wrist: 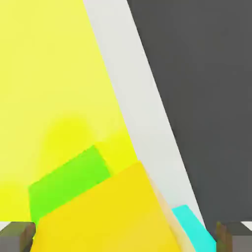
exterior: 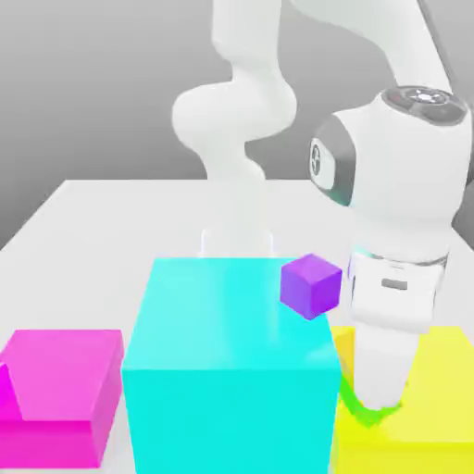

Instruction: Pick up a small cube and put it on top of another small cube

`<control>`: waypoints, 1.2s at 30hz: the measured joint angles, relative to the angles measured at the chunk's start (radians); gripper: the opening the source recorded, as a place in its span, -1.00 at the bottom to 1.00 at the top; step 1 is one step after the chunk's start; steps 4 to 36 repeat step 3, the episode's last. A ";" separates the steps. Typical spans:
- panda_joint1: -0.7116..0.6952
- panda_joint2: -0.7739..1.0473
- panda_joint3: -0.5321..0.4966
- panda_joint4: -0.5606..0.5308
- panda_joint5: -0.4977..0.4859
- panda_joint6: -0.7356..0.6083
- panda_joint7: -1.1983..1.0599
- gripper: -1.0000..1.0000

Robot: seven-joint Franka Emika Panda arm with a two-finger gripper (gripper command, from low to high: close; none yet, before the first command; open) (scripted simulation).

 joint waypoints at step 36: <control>0.003 -0.083 -0.009 0.020 -0.051 -0.096 0.036 1.00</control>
